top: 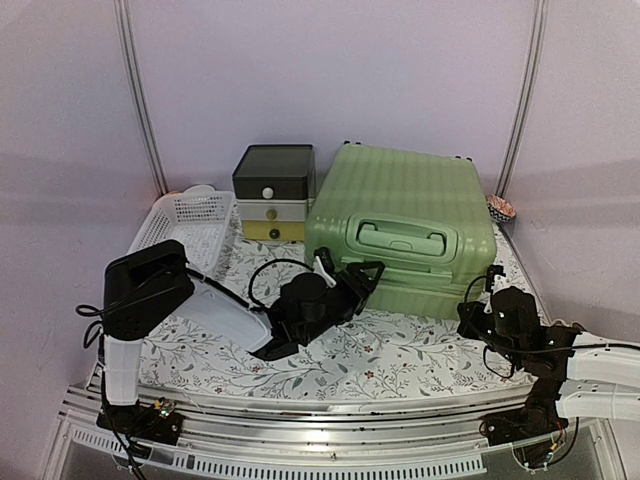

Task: Open, take out, and arrange the luggage
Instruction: Pick up the handle of the luggage.

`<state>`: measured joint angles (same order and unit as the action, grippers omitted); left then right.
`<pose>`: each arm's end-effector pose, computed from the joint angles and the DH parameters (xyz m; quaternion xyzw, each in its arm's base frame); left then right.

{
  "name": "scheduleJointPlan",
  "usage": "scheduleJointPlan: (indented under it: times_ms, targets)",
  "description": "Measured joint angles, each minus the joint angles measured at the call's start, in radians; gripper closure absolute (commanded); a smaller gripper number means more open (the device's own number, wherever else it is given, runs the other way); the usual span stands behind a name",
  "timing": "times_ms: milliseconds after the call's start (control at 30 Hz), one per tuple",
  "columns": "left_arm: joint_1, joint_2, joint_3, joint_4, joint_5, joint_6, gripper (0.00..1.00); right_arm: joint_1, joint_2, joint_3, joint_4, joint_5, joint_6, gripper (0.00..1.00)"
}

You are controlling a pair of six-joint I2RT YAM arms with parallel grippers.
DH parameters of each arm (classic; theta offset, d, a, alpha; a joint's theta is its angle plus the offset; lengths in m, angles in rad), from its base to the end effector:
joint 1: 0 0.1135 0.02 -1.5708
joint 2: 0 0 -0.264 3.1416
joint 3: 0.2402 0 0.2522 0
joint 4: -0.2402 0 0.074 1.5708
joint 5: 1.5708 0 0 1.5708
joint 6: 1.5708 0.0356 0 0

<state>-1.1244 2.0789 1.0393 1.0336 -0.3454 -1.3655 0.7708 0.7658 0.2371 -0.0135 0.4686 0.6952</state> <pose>0.1973 -0.3842 0.1627 -0.2043 0.6790 -0.6189 0.3378 0.1275 0.1014 0.1702 0.0821 0.8506 0.1699 0.4908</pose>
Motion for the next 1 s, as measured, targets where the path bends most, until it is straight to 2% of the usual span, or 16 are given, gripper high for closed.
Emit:
scheduleJointPlan:
  times_ms: [100, 300, 467, 600, 800, 1000]
  targets:
    - [0.0, 0.002, 0.005, 0.015, 0.002, 0.0, 0.55, 0.0, 0.0, 0.0, 0.0, -0.001, 0.0, 0.97]
    - [0.0, 0.007, 0.011, 0.05, 0.01, 0.001, 0.68, 0.0, 0.0, 0.0, 0.0, -0.003, -0.001, 0.97]
    - [0.0, 0.012, 0.013, 0.074, 0.011, -0.025, 0.87, -0.002, 0.0, 0.0, 0.001, -0.004, -0.003, 0.97]
    - [0.0, 0.011, 0.006, 0.081, 0.007, -0.023, 0.98, -0.002, 0.001, 0.0, 0.001, -0.005, -0.004, 0.97]
    - [0.004, -0.033, -0.047, 0.077, 0.003, 0.012, 1.0, -0.001, 0.001, 0.0, 0.001, -0.014, -0.004, 0.97]
    - [0.021, -0.119, -0.136, 0.047, 0.003, 0.038, 1.0, 0.015, -0.016, 0.001, -0.011, -0.09, -0.003, 0.97]
